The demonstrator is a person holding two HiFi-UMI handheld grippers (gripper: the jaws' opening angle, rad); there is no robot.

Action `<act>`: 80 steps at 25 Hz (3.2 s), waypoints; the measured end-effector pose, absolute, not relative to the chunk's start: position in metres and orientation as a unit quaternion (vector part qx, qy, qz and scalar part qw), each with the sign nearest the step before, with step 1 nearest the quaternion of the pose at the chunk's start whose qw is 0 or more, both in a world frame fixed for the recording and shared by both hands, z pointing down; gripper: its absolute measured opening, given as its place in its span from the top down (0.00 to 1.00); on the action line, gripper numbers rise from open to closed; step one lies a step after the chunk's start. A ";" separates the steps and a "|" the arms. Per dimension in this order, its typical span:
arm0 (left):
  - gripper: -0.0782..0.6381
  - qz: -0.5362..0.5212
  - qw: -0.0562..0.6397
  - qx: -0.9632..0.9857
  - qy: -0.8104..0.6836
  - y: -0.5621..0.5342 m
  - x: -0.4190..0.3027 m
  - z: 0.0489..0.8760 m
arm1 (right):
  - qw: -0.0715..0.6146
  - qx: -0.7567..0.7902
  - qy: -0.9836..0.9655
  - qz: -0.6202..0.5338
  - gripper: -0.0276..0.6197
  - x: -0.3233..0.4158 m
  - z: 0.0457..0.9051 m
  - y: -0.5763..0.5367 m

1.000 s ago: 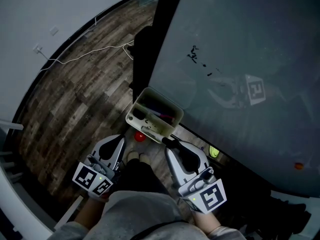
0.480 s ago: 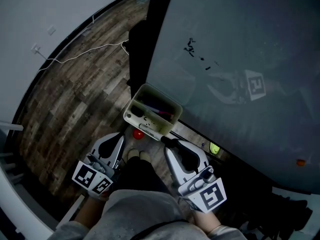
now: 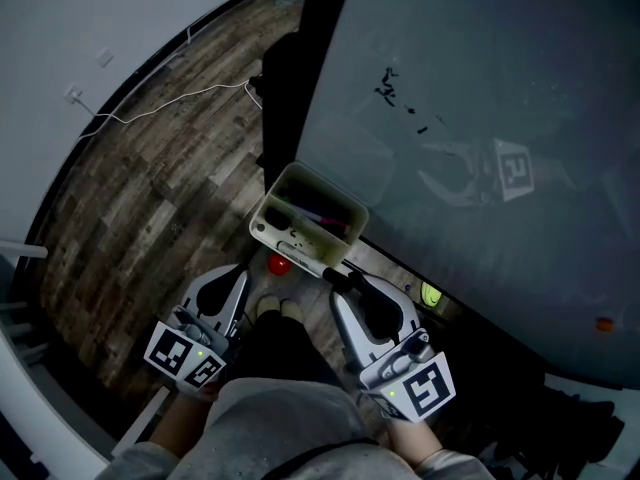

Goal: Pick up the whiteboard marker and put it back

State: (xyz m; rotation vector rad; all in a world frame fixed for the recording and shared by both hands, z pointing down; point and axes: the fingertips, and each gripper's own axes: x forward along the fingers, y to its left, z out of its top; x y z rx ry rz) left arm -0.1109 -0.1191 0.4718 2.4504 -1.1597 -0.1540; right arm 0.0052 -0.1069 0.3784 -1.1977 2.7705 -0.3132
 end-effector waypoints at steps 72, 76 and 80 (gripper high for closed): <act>0.87 -0.105 0.174 0.908 -0.366 -0.076 -0.080 0.393 | 0.030 -0.353 0.933 -0.068 0.93 0.000 0.344 -0.052; 0.87 -0.108 0.172 0.909 -0.364 -0.075 -0.082 0.388 | 0.026 -0.340 0.938 -0.066 0.93 -0.006 0.342 -0.050; 0.87 -0.109 0.172 0.908 -0.365 -0.073 -0.085 0.388 | 0.022 -0.333 0.940 -0.075 0.93 -0.009 0.345 -0.048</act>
